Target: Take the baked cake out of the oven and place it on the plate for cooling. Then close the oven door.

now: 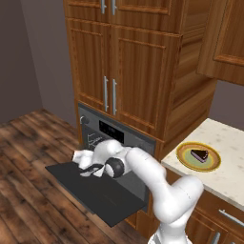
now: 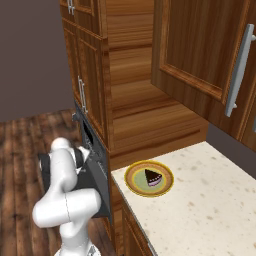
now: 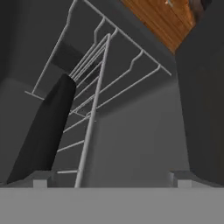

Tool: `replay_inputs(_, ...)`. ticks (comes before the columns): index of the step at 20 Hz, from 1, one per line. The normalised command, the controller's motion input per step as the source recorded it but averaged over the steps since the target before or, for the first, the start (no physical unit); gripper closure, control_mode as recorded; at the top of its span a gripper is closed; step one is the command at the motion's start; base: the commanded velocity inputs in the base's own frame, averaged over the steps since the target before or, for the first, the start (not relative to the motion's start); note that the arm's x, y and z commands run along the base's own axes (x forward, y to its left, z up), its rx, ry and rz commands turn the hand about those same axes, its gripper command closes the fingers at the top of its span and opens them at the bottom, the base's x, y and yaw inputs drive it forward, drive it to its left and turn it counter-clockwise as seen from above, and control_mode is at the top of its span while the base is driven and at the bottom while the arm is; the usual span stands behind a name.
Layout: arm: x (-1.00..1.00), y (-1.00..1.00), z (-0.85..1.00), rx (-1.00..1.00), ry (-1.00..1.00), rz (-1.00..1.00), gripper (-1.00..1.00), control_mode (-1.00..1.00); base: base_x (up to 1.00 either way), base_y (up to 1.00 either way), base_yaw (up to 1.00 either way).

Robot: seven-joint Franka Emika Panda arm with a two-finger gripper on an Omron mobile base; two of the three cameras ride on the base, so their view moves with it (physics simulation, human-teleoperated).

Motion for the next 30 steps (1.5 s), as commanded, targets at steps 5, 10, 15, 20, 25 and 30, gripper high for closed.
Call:
replay_inputs(5,-0.73,0.41,0.95,0.00,-0.12,0.00,-1.00,-1.00,0.00,0.00,0.00)
replay_inputs(10,-0.97,0.39,0.74,0.00,-0.10,0.08,-1.00,-1.00,0.00,0.00,0.00)
replay_inputs(15,-1.00,0.34,0.40,0.02,-0.02,0.15,-1.00,-1.00,0.00,0.00,0.00)
replay_inputs(20,-1.00,0.28,0.67,0.09,0.01,0.16,-1.00,-1.00,0.00,0.00,0.00)
replay_inputs(25,-0.99,0.33,0.67,0.09,0.08,0.21,-1.00,-1.00,0.00,0.00,0.00)
replay_inputs(30,-0.94,0.35,0.11,0.01,0.06,0.36,-1.00,-1.00,0.00,0.00,0.00)
